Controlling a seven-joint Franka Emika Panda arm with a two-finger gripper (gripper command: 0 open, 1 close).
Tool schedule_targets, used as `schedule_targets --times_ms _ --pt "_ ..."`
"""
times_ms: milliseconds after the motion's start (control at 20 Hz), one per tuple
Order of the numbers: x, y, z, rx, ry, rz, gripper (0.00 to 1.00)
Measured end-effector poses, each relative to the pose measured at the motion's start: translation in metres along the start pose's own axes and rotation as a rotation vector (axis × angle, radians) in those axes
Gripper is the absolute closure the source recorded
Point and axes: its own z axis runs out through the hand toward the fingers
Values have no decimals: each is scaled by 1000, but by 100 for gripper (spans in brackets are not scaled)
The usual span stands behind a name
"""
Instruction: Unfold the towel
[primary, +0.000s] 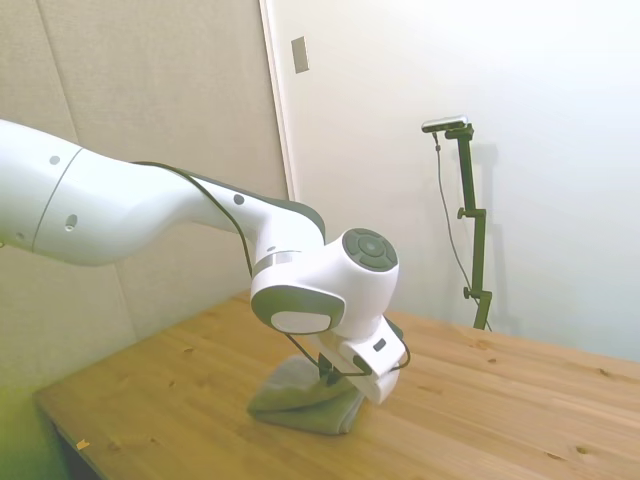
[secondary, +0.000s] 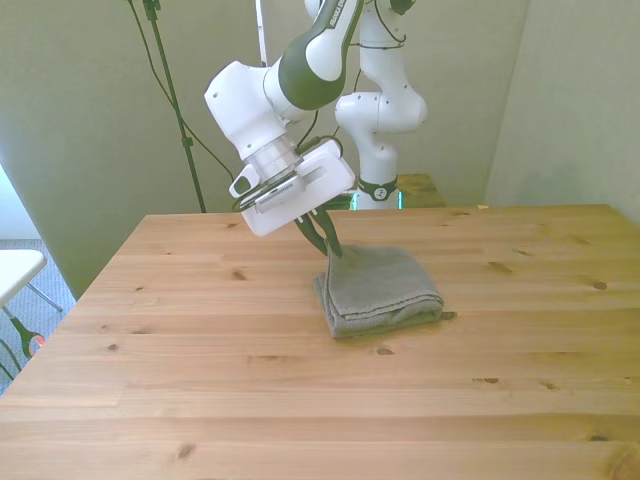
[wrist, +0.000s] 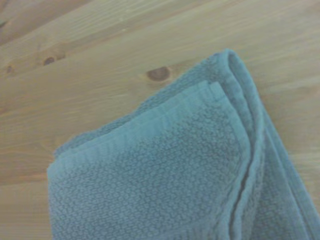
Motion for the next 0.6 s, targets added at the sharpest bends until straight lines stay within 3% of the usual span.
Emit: schedule_targets --times_ms 150,600 --pt "-17 -24 -1 9 -8 -73 100" --pt "-111 -100 43 1 -134 -505 100"
